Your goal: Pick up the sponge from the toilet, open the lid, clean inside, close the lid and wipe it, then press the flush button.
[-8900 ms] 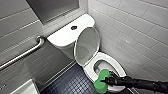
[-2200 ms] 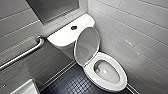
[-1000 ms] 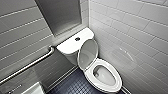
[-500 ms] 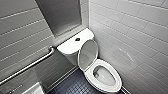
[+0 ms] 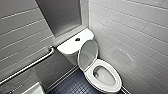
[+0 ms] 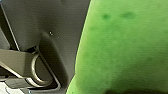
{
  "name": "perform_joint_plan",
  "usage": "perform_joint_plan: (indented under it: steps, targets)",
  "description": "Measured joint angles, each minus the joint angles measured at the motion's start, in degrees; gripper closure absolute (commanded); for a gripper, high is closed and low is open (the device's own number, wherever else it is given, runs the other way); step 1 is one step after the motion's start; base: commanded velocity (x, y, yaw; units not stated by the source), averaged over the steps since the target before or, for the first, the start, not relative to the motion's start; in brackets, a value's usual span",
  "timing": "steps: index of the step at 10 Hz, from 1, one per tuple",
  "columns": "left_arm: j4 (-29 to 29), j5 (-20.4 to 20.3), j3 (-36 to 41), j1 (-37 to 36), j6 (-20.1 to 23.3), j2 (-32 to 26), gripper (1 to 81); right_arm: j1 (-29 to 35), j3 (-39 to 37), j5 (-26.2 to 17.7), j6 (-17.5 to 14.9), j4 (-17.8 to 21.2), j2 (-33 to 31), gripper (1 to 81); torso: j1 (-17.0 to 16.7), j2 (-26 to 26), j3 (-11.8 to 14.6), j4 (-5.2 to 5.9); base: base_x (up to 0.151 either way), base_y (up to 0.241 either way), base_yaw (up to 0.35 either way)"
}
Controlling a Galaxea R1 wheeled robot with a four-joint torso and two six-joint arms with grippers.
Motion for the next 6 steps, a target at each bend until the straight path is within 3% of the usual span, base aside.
perform_joint_plan:
  steps: [2, 3, 5, 6]
  targets:
    - [-3.04, 0.79, 2.18, -4.18, -0.02, -2.56, 1.0, -0.41, -1.21, -0.79, -8.19, 0.94, 1.38, 81.1, 0.0, 0.0, 0.0, 0.0, 0.0, 0.0, 0.0]
    - [-4.75, 1.71, 3.28, -6.23, -0.05, -3.17, 1.0, -0.59, -1.02, -3.08, -14.03, 4.0, 1.87, 81.1, 0.0, 0.0, 0.0, 0.0, 0.0, 0.0, 0.0]
    - [-7.95, 2.97, 4.66, -9.86, -0.11, -4.4, 1.0, -0.69, 0.05, -7.22, -27.43, 16.04, 1.95, 81.1, 0.0, 0.0, 0.0, 0.0, 0.0, 0.0, 0.0]
    - [-9.74, 3.74, 4.78, -11.61, -0.13, -4.82, 1.0, -0.65, 0.91, -9.2, -39.61, 29.53, 1.76, 81.1, 0.0, 0.0, 0.0, 0.0, 0.0, 0.0, 0.0]
